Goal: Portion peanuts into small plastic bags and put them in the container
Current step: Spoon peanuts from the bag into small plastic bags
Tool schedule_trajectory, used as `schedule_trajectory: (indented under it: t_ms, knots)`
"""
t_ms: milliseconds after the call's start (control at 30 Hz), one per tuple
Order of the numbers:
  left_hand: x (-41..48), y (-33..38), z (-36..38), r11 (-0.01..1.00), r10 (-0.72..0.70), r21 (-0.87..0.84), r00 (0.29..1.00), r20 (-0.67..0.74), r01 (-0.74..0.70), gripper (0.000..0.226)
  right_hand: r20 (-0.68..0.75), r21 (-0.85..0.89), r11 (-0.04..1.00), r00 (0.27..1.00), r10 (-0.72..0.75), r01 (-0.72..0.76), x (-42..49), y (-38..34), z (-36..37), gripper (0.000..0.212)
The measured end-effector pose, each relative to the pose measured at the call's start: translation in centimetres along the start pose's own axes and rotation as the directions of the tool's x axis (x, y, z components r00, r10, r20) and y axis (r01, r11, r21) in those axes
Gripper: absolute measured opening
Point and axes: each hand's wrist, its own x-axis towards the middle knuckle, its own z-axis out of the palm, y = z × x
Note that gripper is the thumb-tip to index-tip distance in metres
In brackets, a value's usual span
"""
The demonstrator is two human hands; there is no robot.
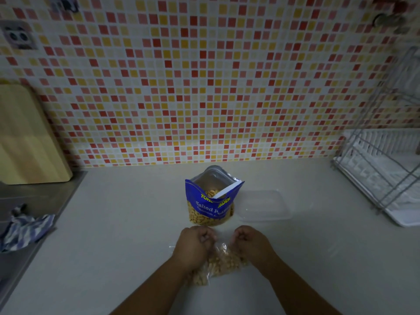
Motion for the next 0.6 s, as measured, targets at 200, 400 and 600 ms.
schedule_trajectory:
  t_ms: [200, 400, 600]
  knots:
    - [-0.8, 0.6, -0.1, 0.992, 0.126, 0.01, 0.992, -0.029, -0.126, 0.01, 0.057, -0.332, 0.88, 0.938, -0.342, 0.341, 0.0, -1.5, 0.0, 0.013]
    - [-1.4, 0.7, -0.3, 0.979, 0.193, 0.078, 0.977, -0.094, -0.186, 0.02, 0.142, -0.629, 0.591, 0.821, -0.553, 0.506, -0.9, -2.2, 0.2, 0.018]
    - [-2.4, 1.1, -0.6, 0.969, 0.245, 0.073, 0.958, -0.147, -0.237, 0.021, 0.132, -0.635, 0.524, 0.748, -0.65, 0.567, -1.5, -2.4, 0.3, 0.021]
